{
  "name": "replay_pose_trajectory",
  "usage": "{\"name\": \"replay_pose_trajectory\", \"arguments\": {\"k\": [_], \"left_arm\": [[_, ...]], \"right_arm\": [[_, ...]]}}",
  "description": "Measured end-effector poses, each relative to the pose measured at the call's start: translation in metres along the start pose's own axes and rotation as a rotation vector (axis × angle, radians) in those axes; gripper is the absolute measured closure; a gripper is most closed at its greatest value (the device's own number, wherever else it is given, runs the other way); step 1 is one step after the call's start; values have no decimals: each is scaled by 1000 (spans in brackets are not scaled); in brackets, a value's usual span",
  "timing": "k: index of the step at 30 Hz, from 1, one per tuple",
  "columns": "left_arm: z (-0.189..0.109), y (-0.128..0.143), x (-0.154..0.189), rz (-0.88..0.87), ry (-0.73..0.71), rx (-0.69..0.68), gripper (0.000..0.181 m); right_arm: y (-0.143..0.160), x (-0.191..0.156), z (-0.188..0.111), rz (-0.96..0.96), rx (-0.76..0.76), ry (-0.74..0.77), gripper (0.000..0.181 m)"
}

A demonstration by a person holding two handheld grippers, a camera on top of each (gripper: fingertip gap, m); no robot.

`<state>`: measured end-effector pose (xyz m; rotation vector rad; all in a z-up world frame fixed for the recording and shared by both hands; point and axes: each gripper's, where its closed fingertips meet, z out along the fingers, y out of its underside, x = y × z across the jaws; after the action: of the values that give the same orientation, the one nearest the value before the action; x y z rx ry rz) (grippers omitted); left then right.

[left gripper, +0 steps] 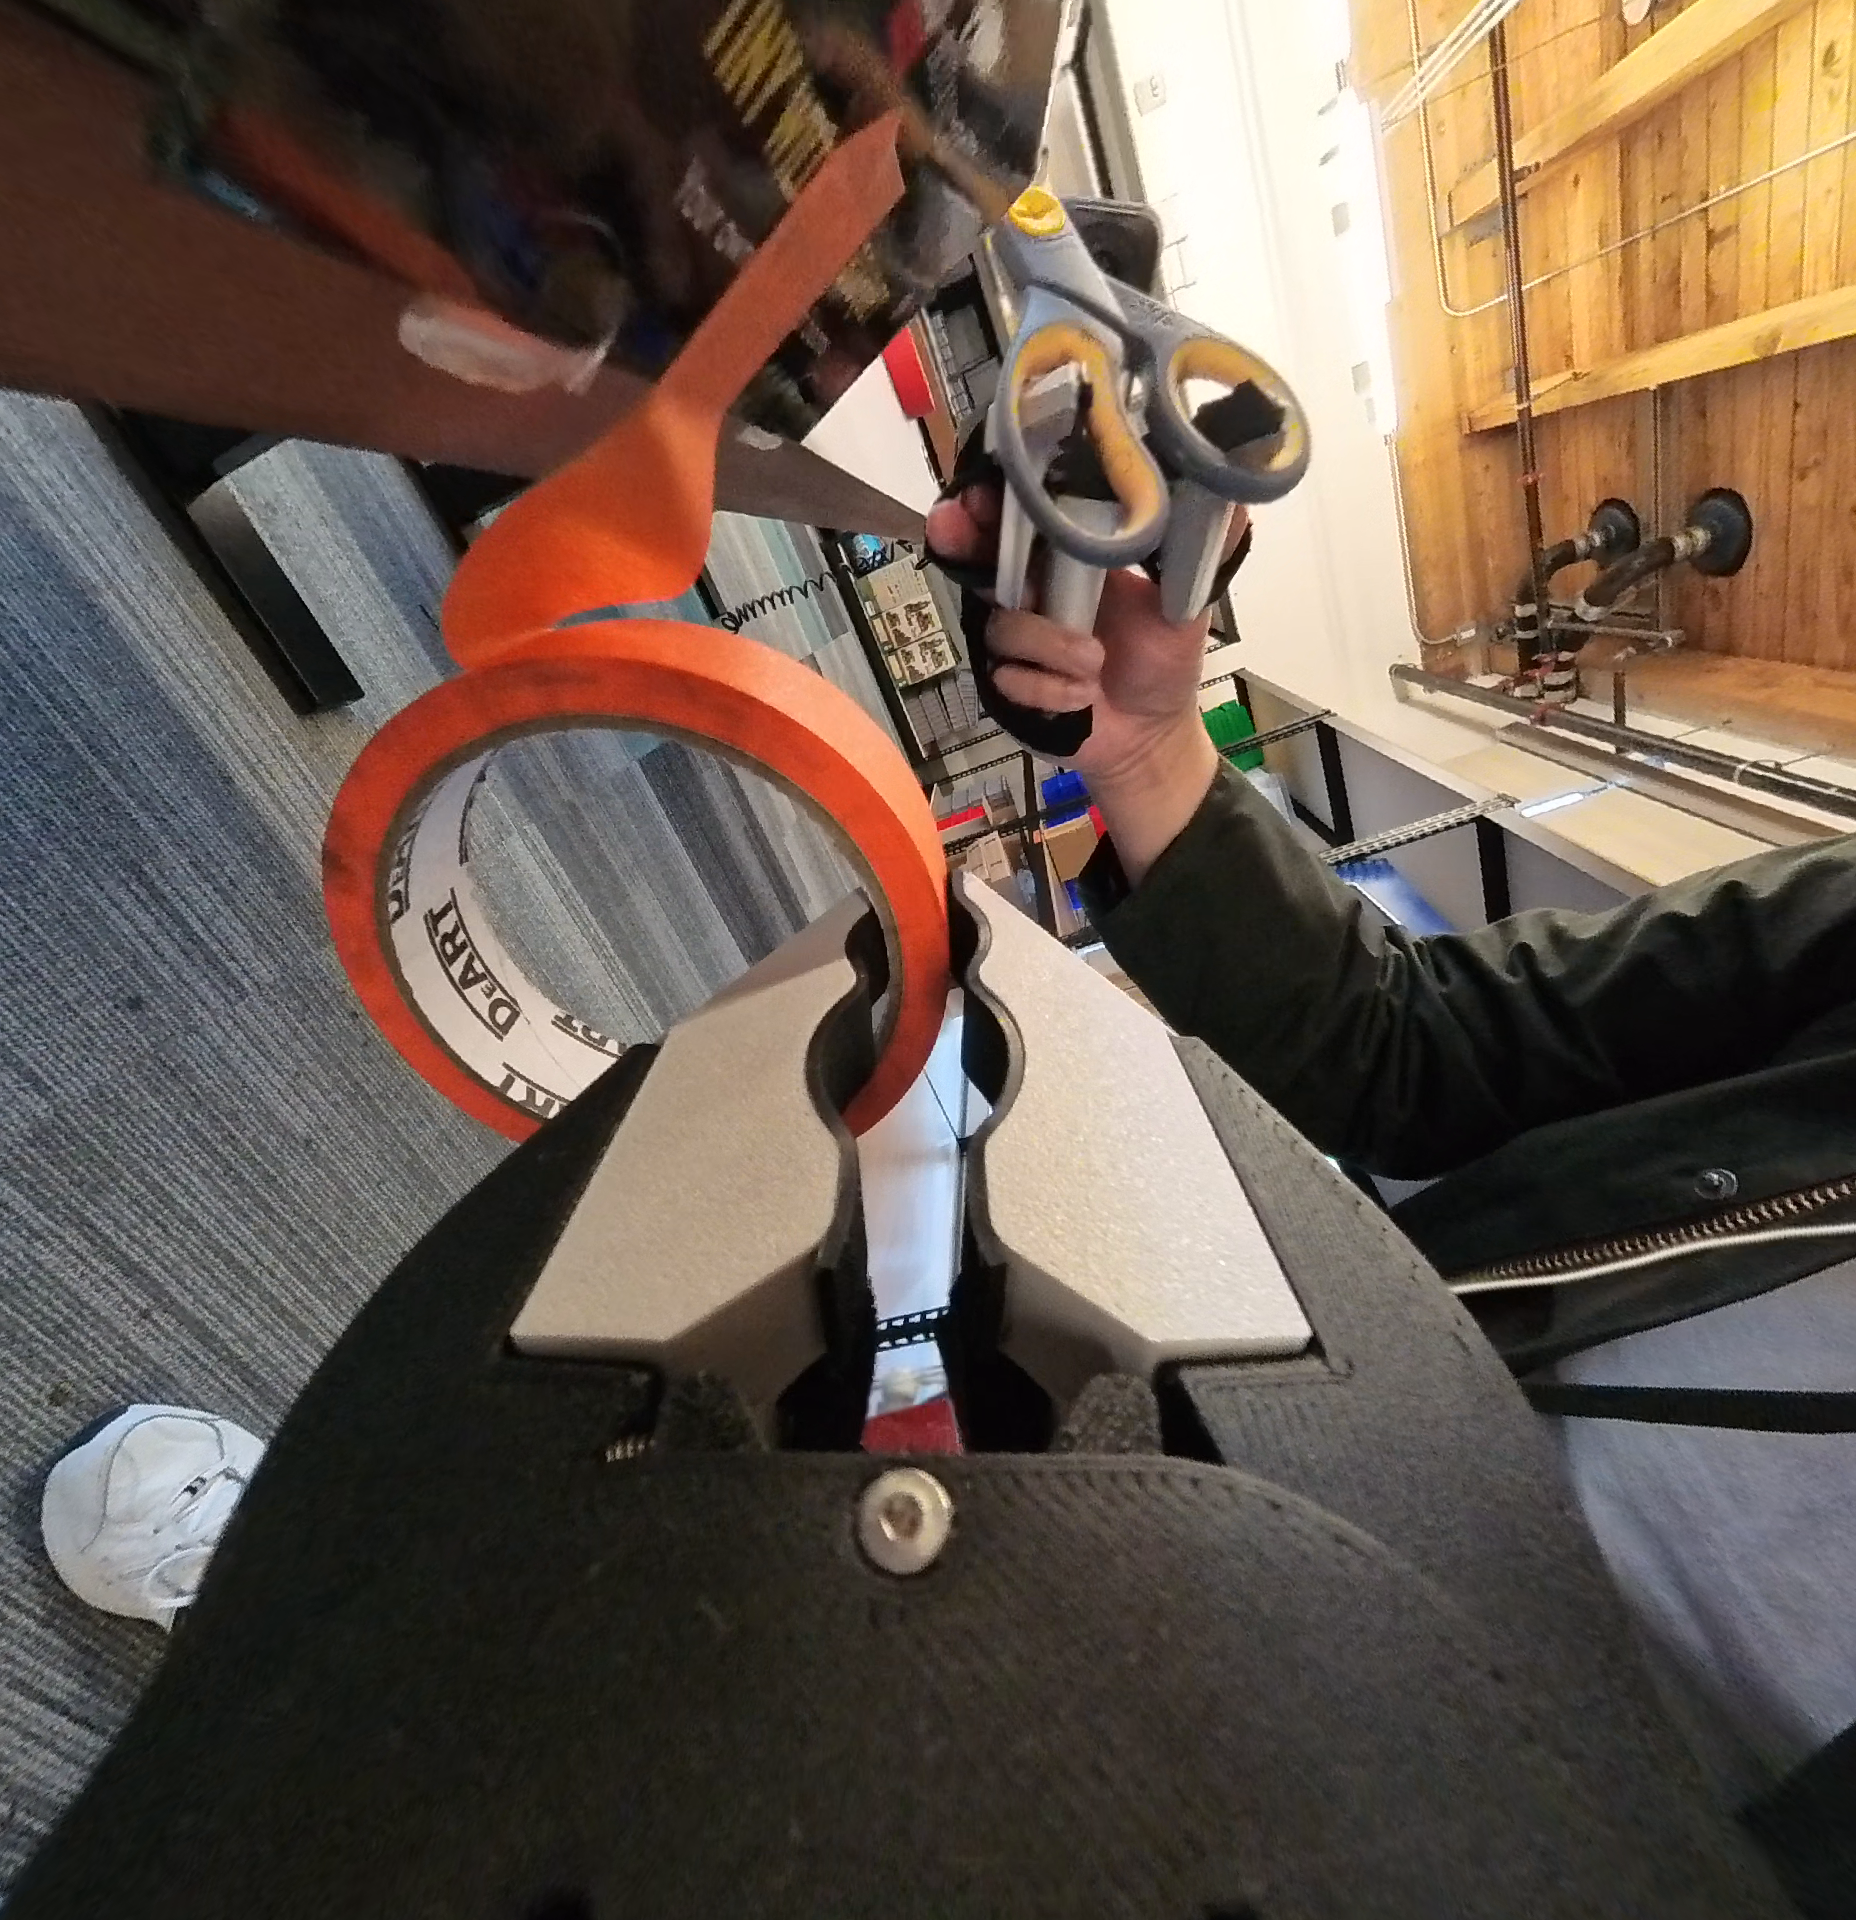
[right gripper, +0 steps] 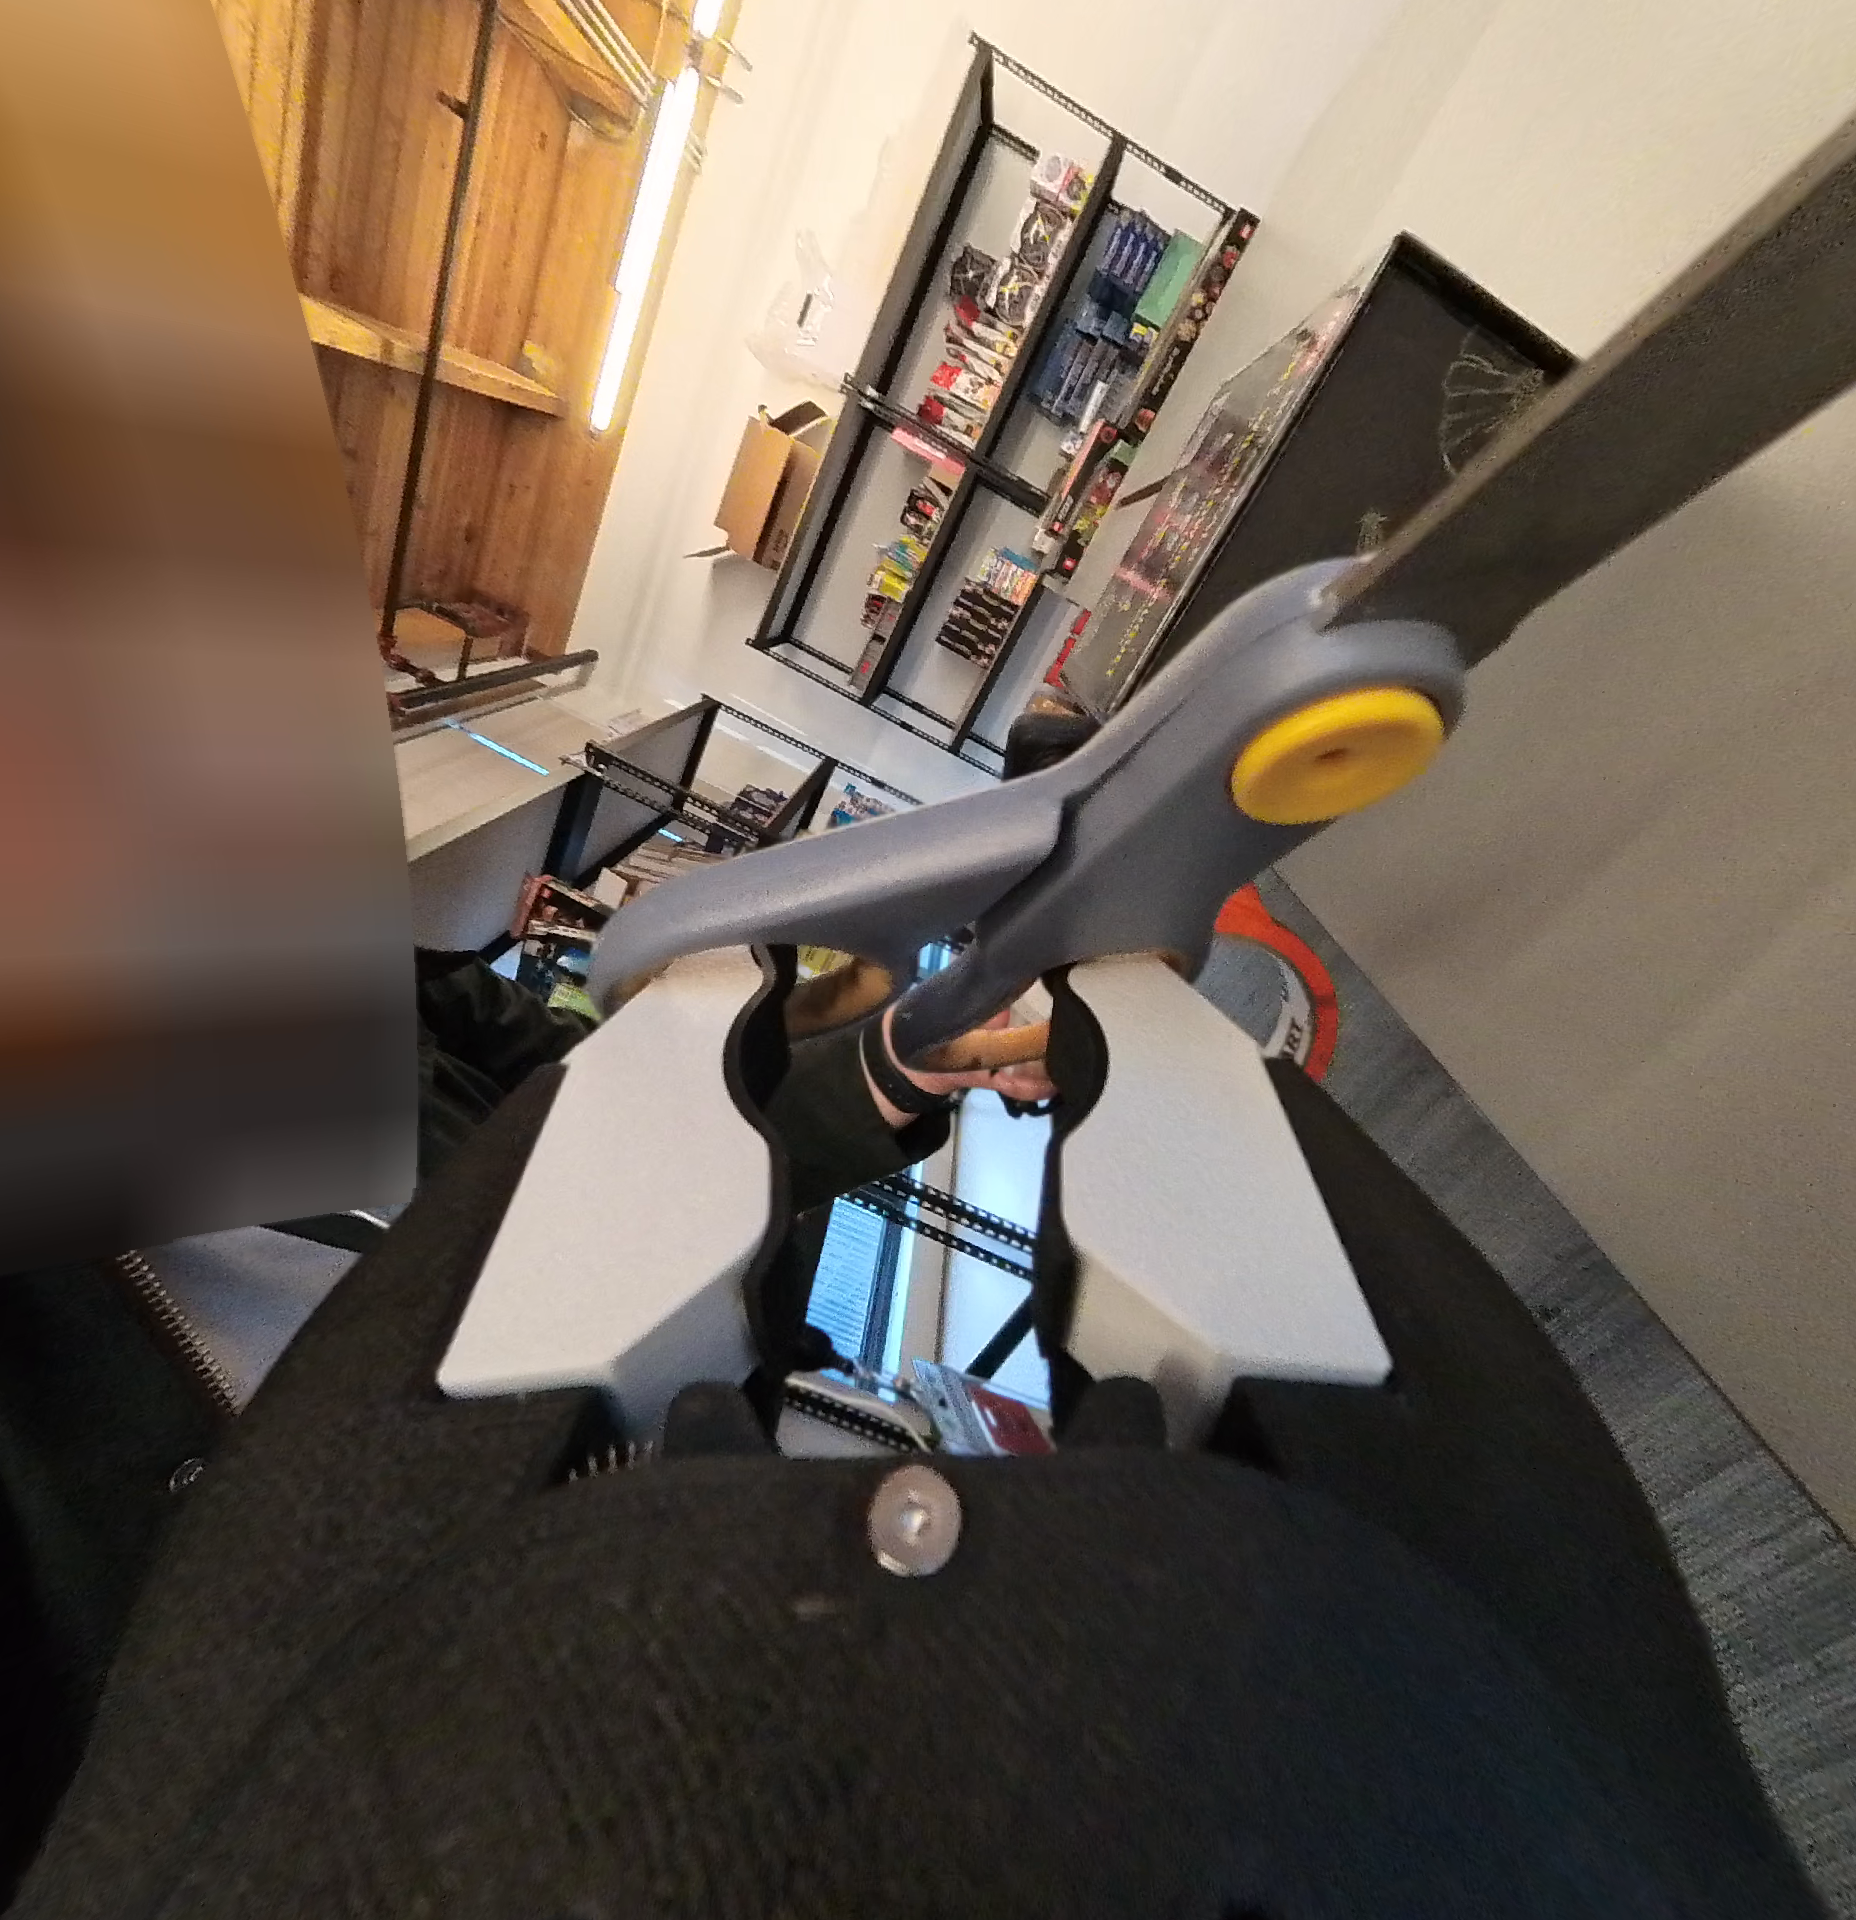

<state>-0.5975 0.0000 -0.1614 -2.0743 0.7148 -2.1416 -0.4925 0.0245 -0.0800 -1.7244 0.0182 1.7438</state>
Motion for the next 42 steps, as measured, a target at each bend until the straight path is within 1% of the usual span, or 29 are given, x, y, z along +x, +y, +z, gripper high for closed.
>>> {"name": "replay_pose_trajectory", "arguments": {"k": [3,5,8,9,10,11,12,13,15,16,17,21,23,29,34,37,42], "left_arm": [[0,0,0,-1,1,-1,174],[0,0,0,-3,3,1,174],[0,0,-1,-6,4,2,174],[0,1,-1,-6,4,2,174],[0,1,-1,-7,4,2,174],[0,1,0,-7,5,2,174],[0,1,0,-6,5,0,174],[0,1,0,-5,4,-1,174],[0,1,0,-5,4,0,174],[0,1,0,-5,5,-1,174],[0,1,0,-3,5,-3,174],[1,2,1,-1,6,-10,174],[0,3,1,-4,5,-10,174],[-1,4,0,-15,-1,-11,174],[-1,4,0,-21,-3,-11,174],[-2,5,0,-19,-11,-17,174],[-3,6,2,-49,-13,-4,173]], "right_arm": [[0,0,0,-14,6,15,135],[1,0,-1,-16,7,18,129],[2,0,-2,-25,1,34,129],[3,1,-2,-21,-4,47,123],[3,3,-3,-17,-9,67,107],[5,6,-2,-19,-20,99,85],[10,10,-2,-43,-54,146,81],[15,14,-3,-79,-90,189,95],[15,11,-4,-79,-86,193,123],[10,8,-5,-68,-50,169,132],[6,8,-7,-49,-27,156,134],[9,9,-9,-34,-53,161,133],[16,6,-9,-40,-93,172,134],[74,-14,-8,-70,-373,193,134],[123,-18,-8,-40,-562,219,134],[141,-15,-10,-25,-659,214,137],[157,-10,-10,-34,-812,192,138]]}}
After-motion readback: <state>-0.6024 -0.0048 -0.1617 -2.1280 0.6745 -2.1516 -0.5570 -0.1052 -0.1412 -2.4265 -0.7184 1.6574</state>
